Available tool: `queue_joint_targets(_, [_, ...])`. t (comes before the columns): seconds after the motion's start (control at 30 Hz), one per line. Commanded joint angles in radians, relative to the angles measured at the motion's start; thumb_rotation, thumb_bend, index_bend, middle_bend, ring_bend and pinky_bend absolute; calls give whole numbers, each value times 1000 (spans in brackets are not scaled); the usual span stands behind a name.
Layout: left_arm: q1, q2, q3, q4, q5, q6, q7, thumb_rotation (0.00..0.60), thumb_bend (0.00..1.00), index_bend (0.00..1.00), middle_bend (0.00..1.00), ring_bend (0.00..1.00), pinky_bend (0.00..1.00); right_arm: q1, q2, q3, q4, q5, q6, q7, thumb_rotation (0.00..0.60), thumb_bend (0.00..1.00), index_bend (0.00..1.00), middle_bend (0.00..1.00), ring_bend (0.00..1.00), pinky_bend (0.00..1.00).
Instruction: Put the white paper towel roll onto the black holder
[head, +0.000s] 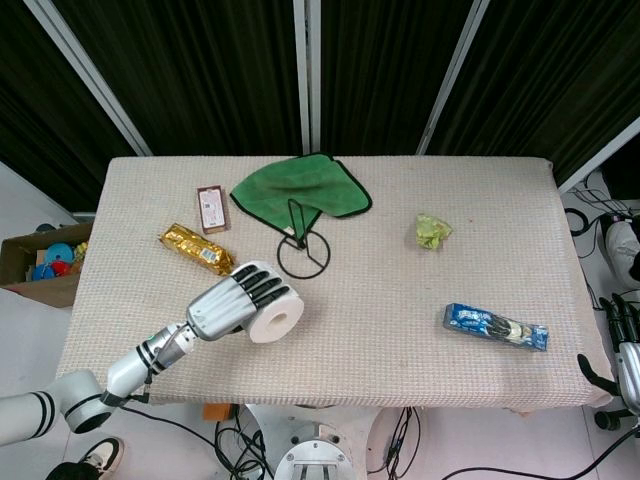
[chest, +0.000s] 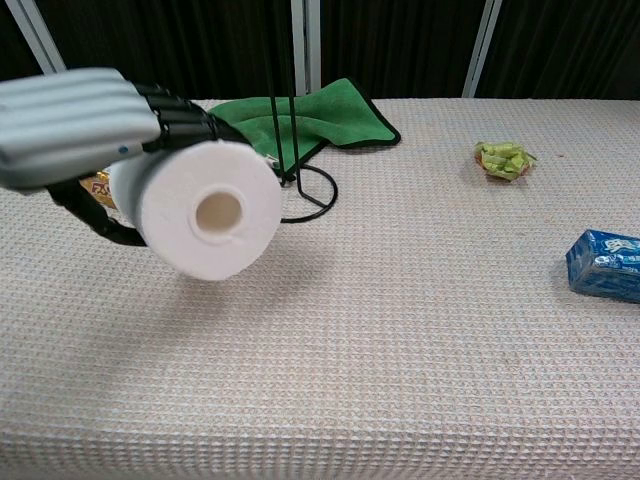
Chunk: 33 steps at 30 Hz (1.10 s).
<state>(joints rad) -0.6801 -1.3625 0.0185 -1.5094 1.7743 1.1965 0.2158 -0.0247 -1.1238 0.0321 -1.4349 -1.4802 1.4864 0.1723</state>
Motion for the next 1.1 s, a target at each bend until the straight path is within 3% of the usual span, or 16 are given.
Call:
queue_joint_targets(0.03, [75, 86, -58, -113, -101, 124, -155, 600, 279, 566, 506, 249, 360, 0, -2, 1, 4, 1, -1, 3, 600, 257, 0, 0, 0, 0])
queue_joint_targets(0.23, [145, 233, -173, -306, -295, 204, -385, 600, 282, 571, 510, 263, 359, 1, -12, -2, 14, -4, -2, 11, 600, 258, 0, 0, 0, 0])
queue_joint_targets(0.37, [157, 285, -256, -400, -437, 186, -533, 600, 279, 570, 510, 263, 353, -2, -14, -3, 16, -10, 7, 14, 600, 258, 0, 0, 0, 0])
queue_joint_targets(0.53, [140, 287, -375, -493, -664, 90, -765, 600, 281, 570, 512, 263, 340, -3, -16, -3, 17, -11, 10, 13, 600, 257, 0, 0, 0, 0])
queue_joint_targets(0.67, [112, 214, -485, -528, -849, 65, -882, 600, 282, 574, 517, 263, 336, -3, -16, -4, 16, -10, 6, 12, 600, 258, 0, 0, 0, 0])
queue_joint_targets(0.8, [70, 142, -545, -511, -964, 52, -881, 600, 282, 572, 517, 263, 332, -4, -13, -3, 15, -9, 7, 12, 600, 258, 0, 0, 0, 0])
queue_joint_targets(1.1, [-29, -20, -596, -428, -1074, 51, -783, 600, 282, 567, 516, 263, 325, 3, -17, -2, 23, -2, -10, 15, 600, 257, 0, 0, 0, 0])
